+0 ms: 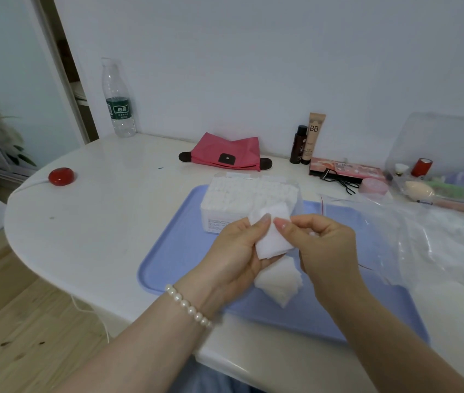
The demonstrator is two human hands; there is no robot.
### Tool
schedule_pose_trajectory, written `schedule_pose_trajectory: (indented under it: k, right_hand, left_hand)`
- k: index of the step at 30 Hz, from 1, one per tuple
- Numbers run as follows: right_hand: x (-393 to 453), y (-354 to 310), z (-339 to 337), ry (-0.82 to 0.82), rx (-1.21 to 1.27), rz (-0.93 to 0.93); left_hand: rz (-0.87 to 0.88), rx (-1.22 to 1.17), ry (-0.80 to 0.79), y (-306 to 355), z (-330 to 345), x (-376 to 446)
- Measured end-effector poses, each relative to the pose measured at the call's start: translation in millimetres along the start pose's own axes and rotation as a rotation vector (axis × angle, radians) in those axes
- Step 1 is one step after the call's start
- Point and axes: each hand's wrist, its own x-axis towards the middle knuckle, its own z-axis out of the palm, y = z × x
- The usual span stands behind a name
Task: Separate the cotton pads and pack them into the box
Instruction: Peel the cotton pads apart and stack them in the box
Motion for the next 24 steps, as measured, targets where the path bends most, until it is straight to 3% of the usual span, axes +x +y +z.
schedule_pose_trajectory:
  k: [6, 8, 11, 19, 24]
  right_hand:
    - [2, -4, -1, 0.020, 0.020, 0.072]
    - [8, -8, -5, 0.025, 0.217, 0.165]
    - [14, -15, -10, -0.096, 0.536, 0.272]
    - [17, -18, -17, -0.252, 0.598, 0.347]
    - [15, -19, -17, -0.313, 0.623, 0.352]
  left_hand:
    - [0.012, 0.017, 0.099, 0, -2, 0]
    - [0.027, 0.066, 0.158, -1, -4, 0]
    - [0.032, 0.126, 0.214, -3, -6, 2]
    - [-0.009, 0.113, 0.068, -7, 0, -7]
    - [0.047, 0.233, 0.041, -12, 7, -10]
